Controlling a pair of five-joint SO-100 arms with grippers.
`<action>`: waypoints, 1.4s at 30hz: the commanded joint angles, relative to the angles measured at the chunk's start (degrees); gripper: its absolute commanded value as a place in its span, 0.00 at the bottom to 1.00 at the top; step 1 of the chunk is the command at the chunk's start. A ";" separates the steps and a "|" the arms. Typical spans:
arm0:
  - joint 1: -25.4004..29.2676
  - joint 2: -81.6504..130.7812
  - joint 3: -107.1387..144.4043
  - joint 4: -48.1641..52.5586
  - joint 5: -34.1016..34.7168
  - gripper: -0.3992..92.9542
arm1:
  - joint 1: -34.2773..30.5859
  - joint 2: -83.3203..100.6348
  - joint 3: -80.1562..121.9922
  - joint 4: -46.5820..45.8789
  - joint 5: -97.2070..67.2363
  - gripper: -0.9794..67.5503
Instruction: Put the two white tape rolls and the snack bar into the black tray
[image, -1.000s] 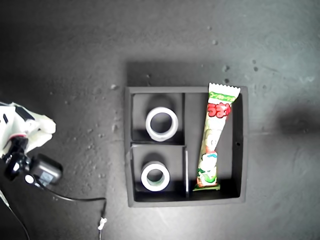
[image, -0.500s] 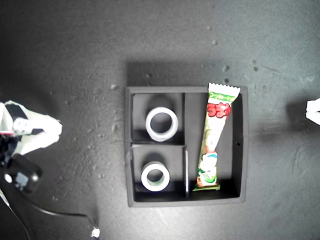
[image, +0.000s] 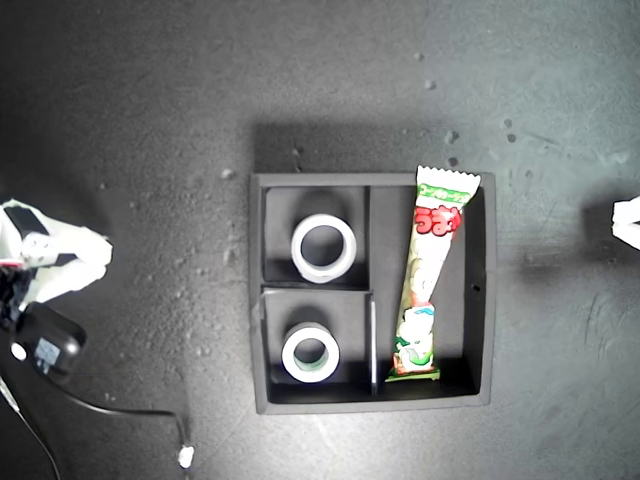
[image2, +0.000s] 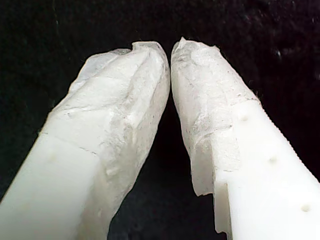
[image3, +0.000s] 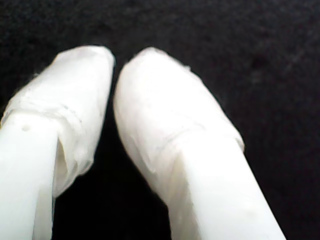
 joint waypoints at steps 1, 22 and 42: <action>-0.18 2.81 3.25 0.18 2.02 0.01 | -2.81 0.44 0.70 0.88 -10.46 0.05; -5.01 2.90 3.25 7.73 -1.41 0.01 | -1.93 0.44 0.70 11.34 -9.14 0.05; -5.01 2.99 3.25 7.82 -1.58 0.01 | -1.93 0.44 0.70 11.34 -9.14 0.05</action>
